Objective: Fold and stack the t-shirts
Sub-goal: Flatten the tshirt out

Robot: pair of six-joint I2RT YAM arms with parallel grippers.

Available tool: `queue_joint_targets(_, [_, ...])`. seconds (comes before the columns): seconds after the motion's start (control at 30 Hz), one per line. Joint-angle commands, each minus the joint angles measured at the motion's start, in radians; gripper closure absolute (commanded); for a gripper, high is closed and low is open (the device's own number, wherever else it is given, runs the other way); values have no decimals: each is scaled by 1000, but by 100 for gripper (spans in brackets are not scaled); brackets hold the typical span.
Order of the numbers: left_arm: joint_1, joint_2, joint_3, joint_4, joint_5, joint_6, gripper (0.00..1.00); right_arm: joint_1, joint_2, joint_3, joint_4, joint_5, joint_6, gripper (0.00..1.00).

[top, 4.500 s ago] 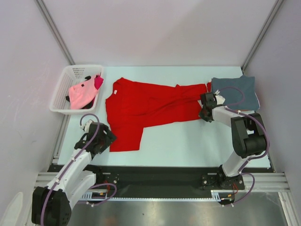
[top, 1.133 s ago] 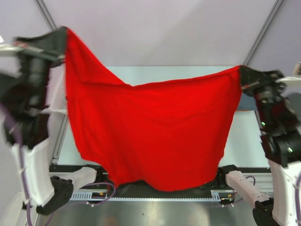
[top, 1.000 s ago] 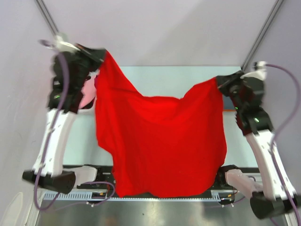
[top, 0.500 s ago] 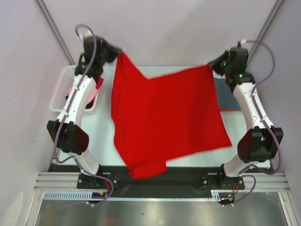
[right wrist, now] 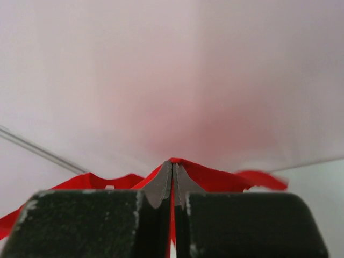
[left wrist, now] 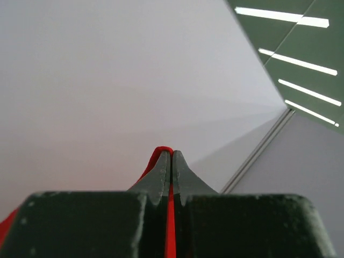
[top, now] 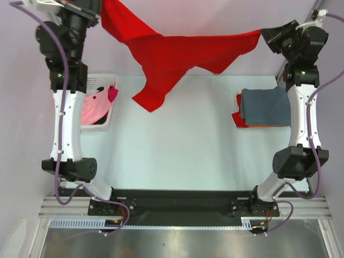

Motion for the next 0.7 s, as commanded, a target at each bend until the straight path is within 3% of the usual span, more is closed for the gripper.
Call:
queue_joint_targets(0.0, [-5,22,-179,82,89,7,100,-11,42,-114,103,-135,57,100])
queue_joint_targets(0.2, [-28,-192,-562,108,-34,141,100,8,-48,-438,180,-149,33,100])
queue_joint_targets(0.27, [-54,-317,-650,47,-172,221,100,2,-100,-534,187,-134,40,100])
queue_joint_targets(0.33, [-77,-415,-840,48,-229,231,100,-1,-140,-683,228,-129,59,100])
queue_joint_targets(0.5, [-91,-691,-1252,-24,-325,116,100,19,-287,-1013,258,-71,63,100])
queue_joint_targets(0.67, [-92,-901,-1566,-50,-315,-2,100,22,-445,-1248,244,9,39,100])
